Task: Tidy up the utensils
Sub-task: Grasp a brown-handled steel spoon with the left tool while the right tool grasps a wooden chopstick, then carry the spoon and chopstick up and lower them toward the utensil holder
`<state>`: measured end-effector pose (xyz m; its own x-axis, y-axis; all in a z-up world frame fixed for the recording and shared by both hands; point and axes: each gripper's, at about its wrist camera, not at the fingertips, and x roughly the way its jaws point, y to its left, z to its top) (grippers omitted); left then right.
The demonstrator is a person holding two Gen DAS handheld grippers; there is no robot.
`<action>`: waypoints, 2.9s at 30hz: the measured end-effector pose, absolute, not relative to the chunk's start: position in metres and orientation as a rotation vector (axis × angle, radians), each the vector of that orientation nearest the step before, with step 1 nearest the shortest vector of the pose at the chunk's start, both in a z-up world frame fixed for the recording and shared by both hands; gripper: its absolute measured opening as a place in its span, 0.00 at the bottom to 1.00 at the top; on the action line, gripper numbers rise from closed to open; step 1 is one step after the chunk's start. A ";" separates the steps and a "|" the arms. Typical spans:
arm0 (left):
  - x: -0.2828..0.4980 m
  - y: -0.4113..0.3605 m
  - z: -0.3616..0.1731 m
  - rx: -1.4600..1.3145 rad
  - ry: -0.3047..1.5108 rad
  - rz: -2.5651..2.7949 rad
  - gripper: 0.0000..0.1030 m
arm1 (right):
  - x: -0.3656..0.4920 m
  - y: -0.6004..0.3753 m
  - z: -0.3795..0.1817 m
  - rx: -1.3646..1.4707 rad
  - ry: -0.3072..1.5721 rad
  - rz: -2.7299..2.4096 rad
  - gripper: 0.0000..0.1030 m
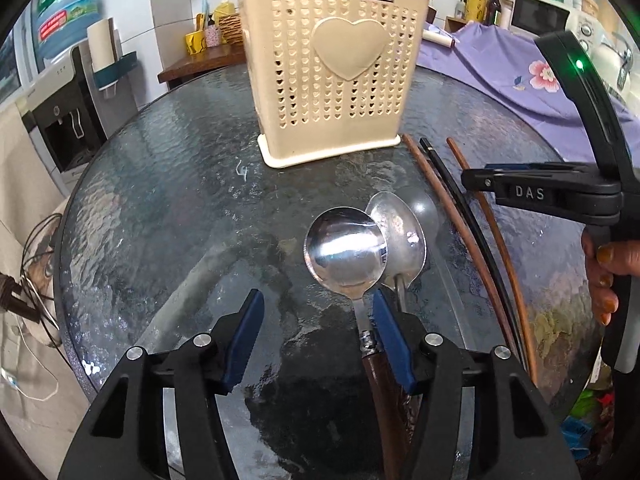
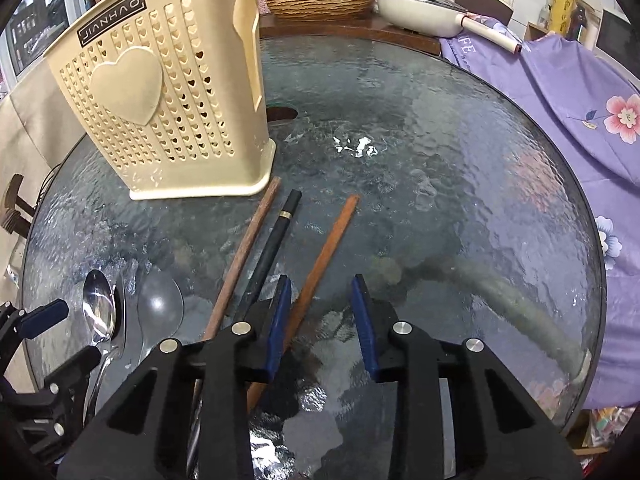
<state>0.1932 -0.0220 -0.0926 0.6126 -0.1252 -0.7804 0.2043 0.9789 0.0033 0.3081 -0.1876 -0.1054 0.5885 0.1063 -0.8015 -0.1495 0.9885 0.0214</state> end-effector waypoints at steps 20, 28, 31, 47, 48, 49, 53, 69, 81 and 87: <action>0.222 -0.043 -0.090 0.106 0.902 -0.194 0.47 | 0.319 -0.174 -0.103 -0.070 0.950 0.176 0.18; 0.221 -0.041 -0.089 0.085 0.902 -0.195 0.44 | 0.324 -0.175 -0.102 -0.055 0.949 0.187 0.08; 0.222 -0.036 -0.087 0.062 0.902 -0.201 0.44 | 0.327 -0.180 -0.101 -0.026 0.954 0.197 0.08; 0.192 -0.004 -0.014 -0.065 0.673 -0.256 0.44 | 0.295 -0.230 -0.032 0.251 0.733 0.403 0.07; 0.189 -0.001 -0.007 -0.077 0.655 -0.261 0.44 | 0.289 -0.235 -0.022 0.256 0.701 0.416 0.07; 0.187 0.000 -0.003 -0.086 0.645 -0.267 0.44 | 0.285 -0.237 -0.016 0.259 0.682 0.425 0.07; 0.180 0.005 0.012 -0.118 0.609 -0.286 0.44 | 0.267 -0.244 0.008 0.251 0.606 0.463 0.07; 0.177 0.007 0.043 -0.109 0.539 -0.311 0.44 | 0.241 -0.237 0.056 0.224 0.505 0.536 0.07; 0.197 0.013 0.109 -0.086 0.396 -0.296 0.44 | 0.256 -0.214 0.141 0.147 0.342 0.555 0.07; 0.223 0.012 0.152 -0.108 0.335 -0.299 0.44 | 0.281 -0.202 0.184 0.153 0.254 0.515 0.07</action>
<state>0.2227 0.0123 0.1524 0.9009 -0.3060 -0.3078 0.2705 0.9505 -0.1530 0.2813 -0.2022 0.1844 0.8401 0.5038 -0.2011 -0.4661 0.8600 0.2077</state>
